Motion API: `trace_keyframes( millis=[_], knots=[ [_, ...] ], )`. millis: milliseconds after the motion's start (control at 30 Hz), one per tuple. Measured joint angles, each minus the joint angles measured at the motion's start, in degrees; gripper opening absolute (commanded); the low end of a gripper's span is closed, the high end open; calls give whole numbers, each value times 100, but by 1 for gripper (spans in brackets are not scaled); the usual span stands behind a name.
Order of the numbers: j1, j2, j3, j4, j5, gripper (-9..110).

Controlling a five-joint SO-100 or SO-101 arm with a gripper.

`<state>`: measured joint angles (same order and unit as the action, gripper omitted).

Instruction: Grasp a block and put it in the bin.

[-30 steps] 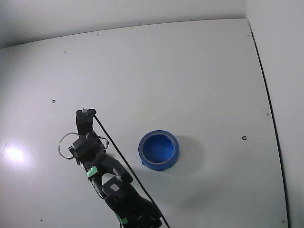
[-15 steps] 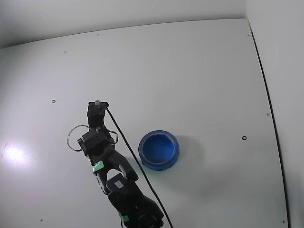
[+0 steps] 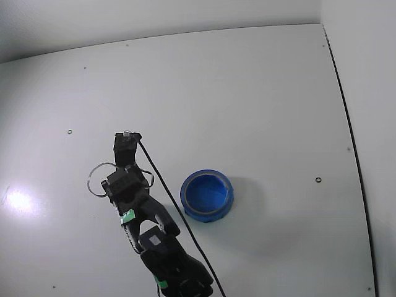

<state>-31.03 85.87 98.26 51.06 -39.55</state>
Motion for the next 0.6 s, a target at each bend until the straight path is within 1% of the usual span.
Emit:
trace_keyframes(
  millis=[400, 467, 567, 600],
  knots=[
    [0, -404, -105, 0, 0, 22],
    [0, -404, -105, 0, 0, 16],
    [0, -404, -105, 0, 0, 1],
    [0, -404, -105, 0, 0, -2]
  ],
)
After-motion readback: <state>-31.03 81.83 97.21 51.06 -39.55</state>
